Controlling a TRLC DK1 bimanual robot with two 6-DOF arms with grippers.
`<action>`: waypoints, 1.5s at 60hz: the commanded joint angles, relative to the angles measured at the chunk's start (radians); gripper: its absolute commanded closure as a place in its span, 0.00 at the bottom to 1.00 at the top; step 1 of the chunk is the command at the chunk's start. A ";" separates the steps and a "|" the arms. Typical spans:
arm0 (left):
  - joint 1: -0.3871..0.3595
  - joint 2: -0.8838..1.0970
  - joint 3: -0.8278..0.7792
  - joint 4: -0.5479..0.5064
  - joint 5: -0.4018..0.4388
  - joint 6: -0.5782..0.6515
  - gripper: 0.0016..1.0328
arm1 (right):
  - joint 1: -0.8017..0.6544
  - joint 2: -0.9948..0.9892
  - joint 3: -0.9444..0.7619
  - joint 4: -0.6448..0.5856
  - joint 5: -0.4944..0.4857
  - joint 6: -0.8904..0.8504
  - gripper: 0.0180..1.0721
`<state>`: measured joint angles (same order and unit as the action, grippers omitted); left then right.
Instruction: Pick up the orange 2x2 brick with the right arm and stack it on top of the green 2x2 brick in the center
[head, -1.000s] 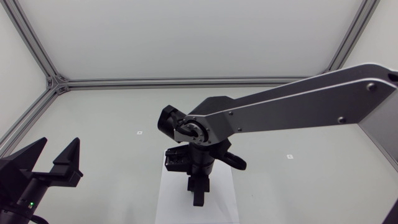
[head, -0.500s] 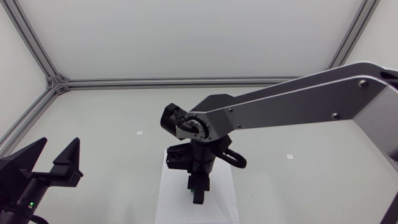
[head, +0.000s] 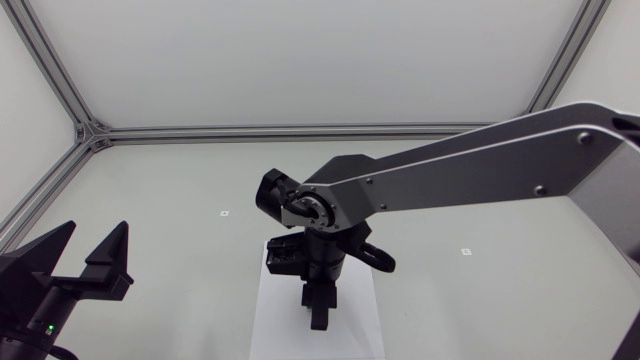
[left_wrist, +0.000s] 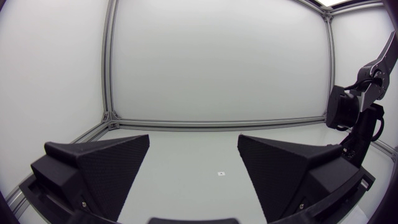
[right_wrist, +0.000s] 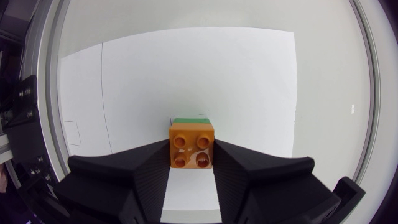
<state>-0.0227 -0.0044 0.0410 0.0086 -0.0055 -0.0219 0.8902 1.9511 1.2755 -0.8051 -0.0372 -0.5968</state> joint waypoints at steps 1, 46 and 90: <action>0.003 -0.008 -0.041 -0.015 0.004 0.013 0.04 | 0.000 0.115 -0.077 -0.014 -0.007 -0.029 0.76; 0.003 -0.008 -0.041 -0.015 0.004 0.013 0.04 | 0.016 0.055 -0.057 -0.008 -0.018 -0.040 0.76; 0.003 -0.008 -0.041 -0.013 0.006 0.013 0.04 | 0.010 0.019 -0.042 -0.023 -0.009 -0.043 0.76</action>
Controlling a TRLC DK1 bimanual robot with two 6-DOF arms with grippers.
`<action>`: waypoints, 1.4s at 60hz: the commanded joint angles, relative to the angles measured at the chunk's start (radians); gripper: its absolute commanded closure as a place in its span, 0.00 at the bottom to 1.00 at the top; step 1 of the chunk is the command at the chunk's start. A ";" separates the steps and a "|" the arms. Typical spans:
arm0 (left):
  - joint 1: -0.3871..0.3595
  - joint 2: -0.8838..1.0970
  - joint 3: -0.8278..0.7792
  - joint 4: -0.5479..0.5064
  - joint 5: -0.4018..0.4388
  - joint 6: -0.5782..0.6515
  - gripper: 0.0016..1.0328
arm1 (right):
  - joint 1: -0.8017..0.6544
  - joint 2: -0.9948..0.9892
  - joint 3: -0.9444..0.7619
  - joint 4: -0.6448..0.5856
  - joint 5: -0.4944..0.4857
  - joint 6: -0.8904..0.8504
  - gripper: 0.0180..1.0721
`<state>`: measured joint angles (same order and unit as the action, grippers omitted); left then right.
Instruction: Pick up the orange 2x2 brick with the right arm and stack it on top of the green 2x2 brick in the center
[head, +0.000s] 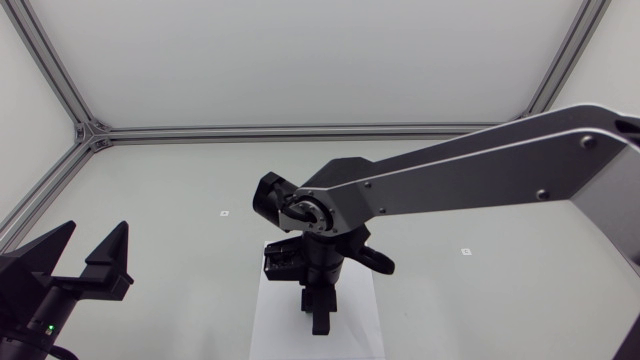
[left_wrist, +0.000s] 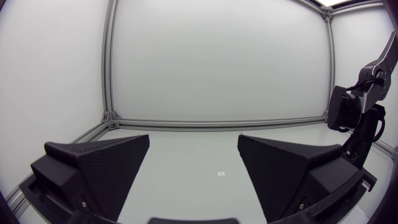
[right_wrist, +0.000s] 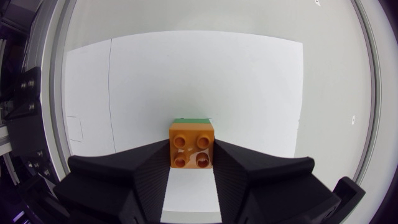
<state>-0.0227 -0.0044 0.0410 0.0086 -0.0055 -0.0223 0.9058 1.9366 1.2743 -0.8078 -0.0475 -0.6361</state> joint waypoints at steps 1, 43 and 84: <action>0.003 -0.008 -0.041 -0.015 0.004 0.013 0.04 | -0.005 0.033 -0.041 -0.022 0.001 -0.004 0.76; 0.003 -0.008 -0.041 -0.015 0.004 0.013 0.04 | -0.024 0.033 -0.026 -0.025 0.009 -0.002 0.75; 0.003 -0.008 -0.041 -0.015 0.004 0.013 0.04 | -0.024 0.022 -0.013 -0.025 0.017 0.010 0.61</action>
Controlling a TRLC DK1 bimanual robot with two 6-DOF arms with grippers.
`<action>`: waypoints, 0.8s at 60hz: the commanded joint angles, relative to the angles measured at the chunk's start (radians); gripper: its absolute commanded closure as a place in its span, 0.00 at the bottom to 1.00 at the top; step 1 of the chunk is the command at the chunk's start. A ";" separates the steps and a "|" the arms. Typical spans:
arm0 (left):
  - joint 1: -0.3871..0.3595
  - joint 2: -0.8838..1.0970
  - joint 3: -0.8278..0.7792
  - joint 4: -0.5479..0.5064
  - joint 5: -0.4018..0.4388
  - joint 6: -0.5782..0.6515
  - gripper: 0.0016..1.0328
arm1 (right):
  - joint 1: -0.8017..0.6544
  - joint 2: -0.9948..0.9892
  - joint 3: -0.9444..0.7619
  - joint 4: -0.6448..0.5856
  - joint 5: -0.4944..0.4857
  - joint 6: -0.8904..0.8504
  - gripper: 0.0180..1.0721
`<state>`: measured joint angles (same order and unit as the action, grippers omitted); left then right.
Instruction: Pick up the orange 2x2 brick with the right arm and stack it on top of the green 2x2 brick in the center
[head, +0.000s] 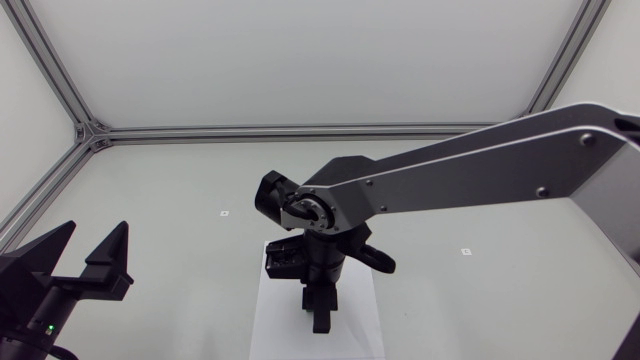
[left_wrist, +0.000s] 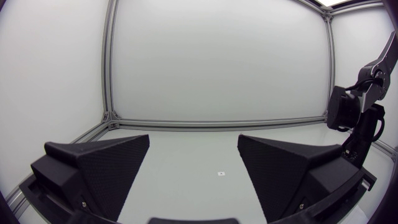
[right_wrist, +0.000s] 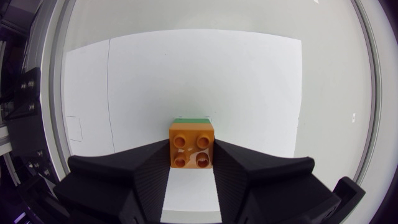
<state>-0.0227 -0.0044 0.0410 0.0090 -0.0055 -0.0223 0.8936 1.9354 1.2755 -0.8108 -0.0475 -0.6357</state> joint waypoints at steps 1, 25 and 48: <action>0.003 -0.008 -0.041 -0.014 0.004 0.013 0.04 | -0.012 0.023 -0.015 -0.022 0.017 0.010 0.61; 0.003 -0.008 -0.041 -0.014 0.006 0.013 0.04 | -0.012 0.019 -0.007 -0.025 0.017 0.014 0.50; 0.003 -0.008 -0.041 -0.014 0.004 0.013 0.04 | -0.012 -0.003 -0.005 -0.028 0.011 0.016 0.43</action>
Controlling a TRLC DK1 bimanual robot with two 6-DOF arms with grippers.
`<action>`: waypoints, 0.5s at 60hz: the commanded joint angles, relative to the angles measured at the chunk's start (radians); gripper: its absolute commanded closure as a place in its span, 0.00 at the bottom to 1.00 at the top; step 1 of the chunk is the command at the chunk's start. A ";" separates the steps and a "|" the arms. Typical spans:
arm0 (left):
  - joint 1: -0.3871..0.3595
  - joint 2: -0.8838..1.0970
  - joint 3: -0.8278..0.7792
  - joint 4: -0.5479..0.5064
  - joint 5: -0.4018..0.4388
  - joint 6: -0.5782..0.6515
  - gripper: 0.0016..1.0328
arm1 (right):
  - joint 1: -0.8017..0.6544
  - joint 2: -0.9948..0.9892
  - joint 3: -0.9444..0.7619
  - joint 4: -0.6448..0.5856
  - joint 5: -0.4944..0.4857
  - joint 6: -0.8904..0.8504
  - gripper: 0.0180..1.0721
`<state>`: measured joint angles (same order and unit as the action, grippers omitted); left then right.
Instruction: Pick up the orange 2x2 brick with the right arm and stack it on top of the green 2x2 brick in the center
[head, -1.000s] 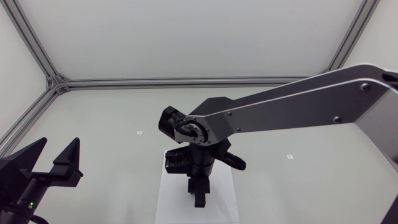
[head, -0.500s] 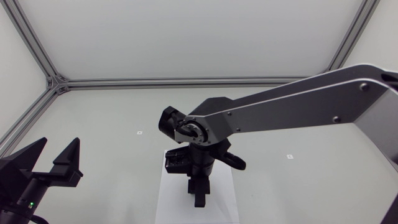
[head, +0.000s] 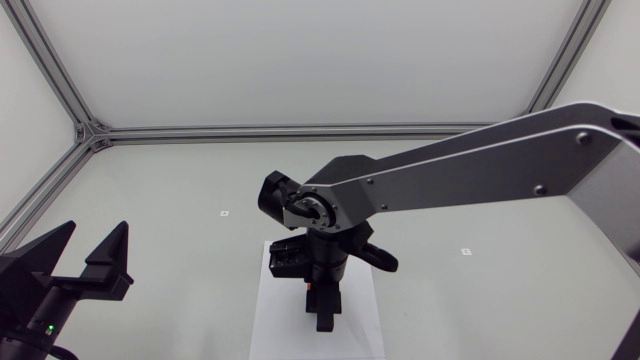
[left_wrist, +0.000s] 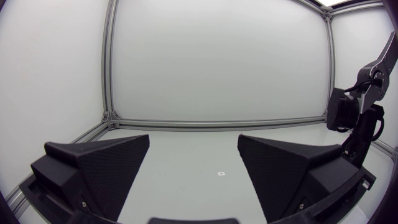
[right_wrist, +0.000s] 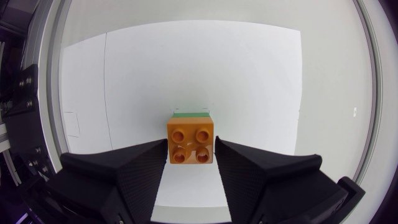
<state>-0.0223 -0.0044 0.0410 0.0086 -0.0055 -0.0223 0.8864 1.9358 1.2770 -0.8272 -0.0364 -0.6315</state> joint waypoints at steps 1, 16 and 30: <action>0.002 -0.008 -0.041 -0.015 0.004 0.013 0.04 | -0.004 -0.003 -0.007 -0.015 -0.002 0.013 0.42; 0.002 -0.008 -0.041 -0.013 0.004 0.013 0.04 | 0.002 -0.028 -0.016 -0.047 -0.008 0.015 0.14; 0.002 -0.008 -0.041 -0.015 0.004 0.013 0.04 | 0.002 -0.113 -0.042 -0.081 -0.026 0.027 0.04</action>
<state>-0.0227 -0.0044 0.0410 0.0086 -0.0055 -0.0223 0.8875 1.8702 1.2655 -0.8894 -0.0559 -0.6243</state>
